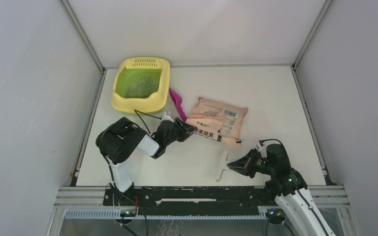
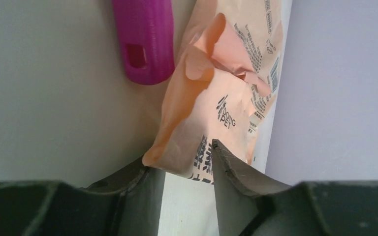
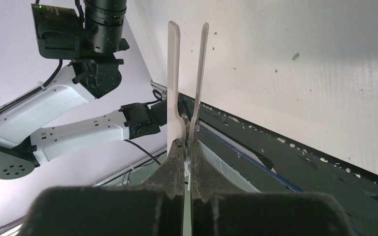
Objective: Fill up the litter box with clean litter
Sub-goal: Clamp the cat litter bag at the center of the board.
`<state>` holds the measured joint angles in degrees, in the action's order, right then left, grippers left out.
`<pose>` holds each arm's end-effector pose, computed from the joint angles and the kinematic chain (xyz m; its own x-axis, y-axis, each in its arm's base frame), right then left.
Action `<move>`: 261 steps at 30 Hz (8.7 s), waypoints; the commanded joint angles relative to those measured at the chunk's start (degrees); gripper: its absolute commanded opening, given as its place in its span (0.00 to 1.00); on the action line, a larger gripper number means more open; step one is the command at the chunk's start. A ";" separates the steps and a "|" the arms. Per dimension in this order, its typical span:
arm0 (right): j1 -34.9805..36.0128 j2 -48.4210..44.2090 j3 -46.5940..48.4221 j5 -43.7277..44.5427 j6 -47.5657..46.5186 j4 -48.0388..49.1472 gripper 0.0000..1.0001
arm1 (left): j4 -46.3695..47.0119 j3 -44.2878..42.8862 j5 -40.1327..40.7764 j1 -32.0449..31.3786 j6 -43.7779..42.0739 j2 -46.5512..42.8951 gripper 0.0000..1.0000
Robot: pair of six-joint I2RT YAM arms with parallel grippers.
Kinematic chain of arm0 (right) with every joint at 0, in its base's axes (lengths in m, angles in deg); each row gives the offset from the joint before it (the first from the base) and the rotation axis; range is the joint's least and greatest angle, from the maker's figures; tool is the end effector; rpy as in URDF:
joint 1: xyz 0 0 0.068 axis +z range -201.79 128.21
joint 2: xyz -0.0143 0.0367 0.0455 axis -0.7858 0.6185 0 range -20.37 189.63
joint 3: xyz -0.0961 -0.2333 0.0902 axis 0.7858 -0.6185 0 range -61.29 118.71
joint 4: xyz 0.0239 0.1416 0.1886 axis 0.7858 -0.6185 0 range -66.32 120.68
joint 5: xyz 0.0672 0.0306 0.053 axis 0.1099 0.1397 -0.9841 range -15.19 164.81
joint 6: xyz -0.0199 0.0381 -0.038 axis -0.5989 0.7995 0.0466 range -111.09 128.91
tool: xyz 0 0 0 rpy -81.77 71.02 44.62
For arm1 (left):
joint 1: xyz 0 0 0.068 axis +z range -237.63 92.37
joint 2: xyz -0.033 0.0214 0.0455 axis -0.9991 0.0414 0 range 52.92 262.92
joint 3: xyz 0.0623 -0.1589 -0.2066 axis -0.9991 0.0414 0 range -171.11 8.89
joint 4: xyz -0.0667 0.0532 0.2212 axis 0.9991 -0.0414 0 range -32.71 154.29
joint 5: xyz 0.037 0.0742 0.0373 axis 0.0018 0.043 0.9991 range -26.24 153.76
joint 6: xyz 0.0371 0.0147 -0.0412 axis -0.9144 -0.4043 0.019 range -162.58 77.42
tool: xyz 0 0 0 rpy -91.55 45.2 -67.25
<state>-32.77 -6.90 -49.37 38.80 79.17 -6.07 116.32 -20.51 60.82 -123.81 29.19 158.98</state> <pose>0.0605 0.0462 0.1617 -0.8567 0.5099 0.0780 0.3152 0.3977 0.8617 0.2448 -0.1817 0.1157 -0.7009 -0.6625 -0.2642 -0.1231 0.4772 -0.8702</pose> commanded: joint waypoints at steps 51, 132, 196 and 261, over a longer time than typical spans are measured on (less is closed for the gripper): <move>-2.64 -7.48 -4.19 7.68 2.04 -4.03 0.00 | -9.45 9.55 11.83 -12.53 8.26 -19.49 0.40; -7.09 -1.59 3.24 14.41 -3.52 0.80 0.00 | 23.41 7.85 -5.30 -5.64 21.06 -2.84 0.01; -27.99 -2.62 9.92 -0.54 -2.69 -9.28 0.00 | 27.03 -3.46 -4.53 -11.01 28.64 2.78 0.01; -33.35 10.74 0.16 6.10 8.67 23.41 0.00 | 29.47 3.48 -5.67 -12.17 28.52 -3.24 0.01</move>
<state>-66.05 2.35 -52.82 43.70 87.70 12.09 139.68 -18.02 56.86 -135.24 57.49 158.24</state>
